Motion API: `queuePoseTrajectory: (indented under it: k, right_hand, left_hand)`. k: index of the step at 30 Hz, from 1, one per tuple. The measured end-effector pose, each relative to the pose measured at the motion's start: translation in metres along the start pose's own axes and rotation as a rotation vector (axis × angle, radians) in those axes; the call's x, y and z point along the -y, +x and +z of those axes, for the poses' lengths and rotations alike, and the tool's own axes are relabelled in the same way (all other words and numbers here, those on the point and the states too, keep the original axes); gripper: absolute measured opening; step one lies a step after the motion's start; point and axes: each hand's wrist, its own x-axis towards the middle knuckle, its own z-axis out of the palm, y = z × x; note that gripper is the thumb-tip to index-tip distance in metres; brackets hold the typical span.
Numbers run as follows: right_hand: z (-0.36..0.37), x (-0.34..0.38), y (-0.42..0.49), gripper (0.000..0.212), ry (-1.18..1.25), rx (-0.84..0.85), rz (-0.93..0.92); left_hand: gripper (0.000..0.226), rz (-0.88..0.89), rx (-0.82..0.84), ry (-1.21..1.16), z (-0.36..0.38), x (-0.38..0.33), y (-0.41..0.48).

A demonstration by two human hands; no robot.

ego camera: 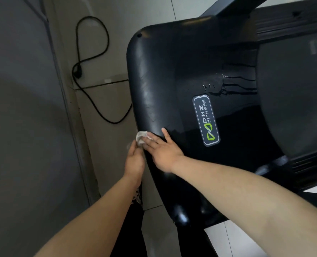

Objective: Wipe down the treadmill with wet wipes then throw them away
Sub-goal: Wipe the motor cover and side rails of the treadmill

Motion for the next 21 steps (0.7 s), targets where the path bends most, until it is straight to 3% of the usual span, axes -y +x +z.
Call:
queuePoseTrajectory:
  k: [4,8,14,21]
  right_hand:
    - [-0.011,-0.009,0.008,0.078,0.166,-0.103,0.188]
    - [-0.010,-0.008,0.001,0.076,0.357,-0.218,0.433]
    - [0.005,0.013,-0.002,0.078,0.288,-0.106,0.194]
    - [0.016,-0.028,-0.030,0.070,0.418,-0.248,0.396]
  left_hand:
    - [0.056,0.000,0.008,-0.013,-0.003,-0.010,0.009]
    - [0.045,0.005,0.049,-0.048,0.002,-0.019,0.008]
    - [0.036,0.091,0.058,0.019,0.009,-0.028,0.006]
    - [0.050,0.206,0.138,0.441,0.027,-0.032,0.017]
